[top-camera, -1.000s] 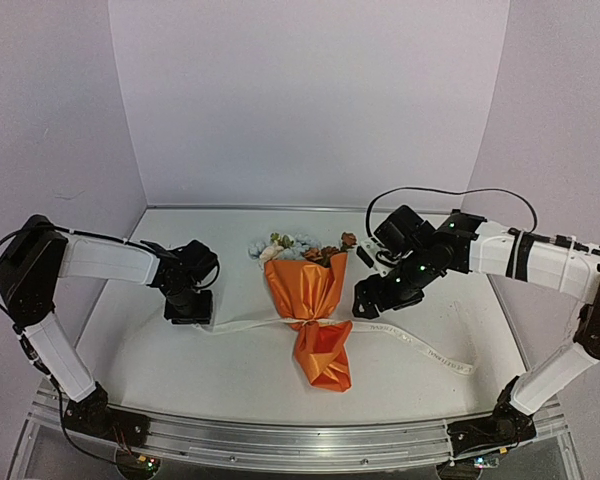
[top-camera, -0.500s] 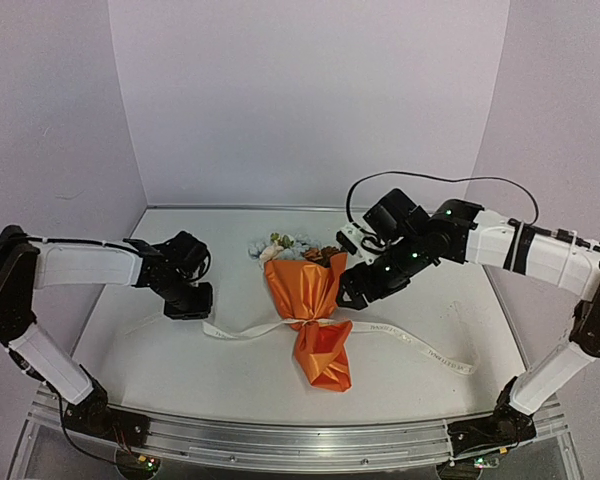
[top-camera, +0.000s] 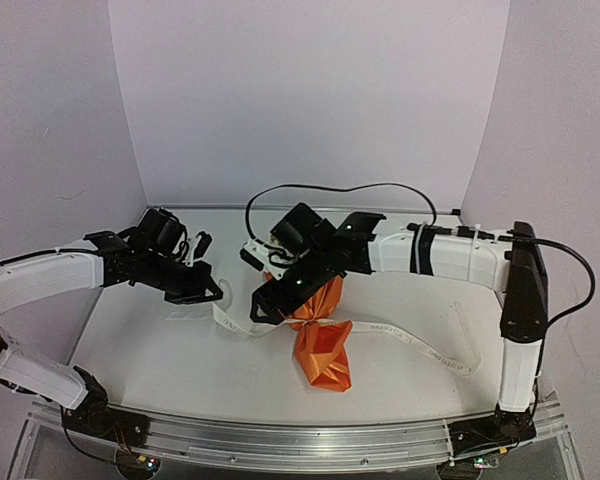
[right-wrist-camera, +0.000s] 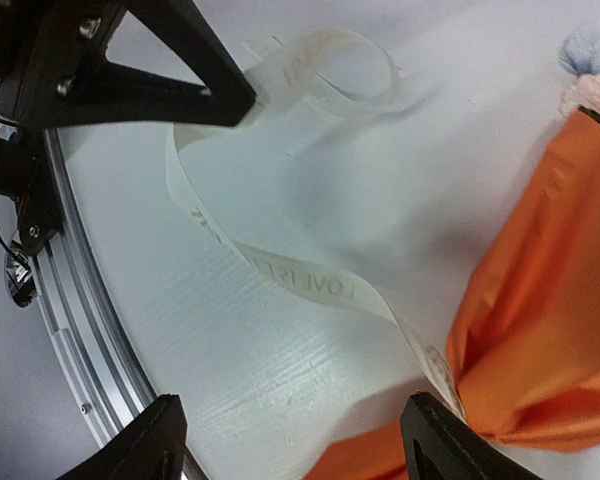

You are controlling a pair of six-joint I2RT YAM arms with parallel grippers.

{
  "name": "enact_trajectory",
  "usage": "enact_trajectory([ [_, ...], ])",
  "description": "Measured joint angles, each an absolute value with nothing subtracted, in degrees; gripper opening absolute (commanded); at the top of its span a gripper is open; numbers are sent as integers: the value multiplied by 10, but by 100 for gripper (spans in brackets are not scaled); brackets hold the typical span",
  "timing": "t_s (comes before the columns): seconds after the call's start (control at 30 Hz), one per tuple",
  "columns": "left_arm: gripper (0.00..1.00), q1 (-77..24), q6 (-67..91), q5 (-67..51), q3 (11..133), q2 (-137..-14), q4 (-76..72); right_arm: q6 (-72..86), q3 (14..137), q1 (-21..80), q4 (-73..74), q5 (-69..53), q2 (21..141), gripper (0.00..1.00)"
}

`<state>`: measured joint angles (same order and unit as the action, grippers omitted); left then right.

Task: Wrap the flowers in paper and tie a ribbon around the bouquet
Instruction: Cross the half-tied ribbon over the folded bouquet.

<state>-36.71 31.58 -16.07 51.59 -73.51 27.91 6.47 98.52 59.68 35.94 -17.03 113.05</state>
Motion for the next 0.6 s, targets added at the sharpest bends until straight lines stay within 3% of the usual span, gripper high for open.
enact_trajectory([
  [0.4, 0, -367, 316, -183, 515, -735, 279, 110, 1072, 631, 286, -187, 1247, 64],
  [0.6, 0, -367, 316, -183, 512, -731, 280, 134, 1090, 637, 271, -195, 1281, 48],
])
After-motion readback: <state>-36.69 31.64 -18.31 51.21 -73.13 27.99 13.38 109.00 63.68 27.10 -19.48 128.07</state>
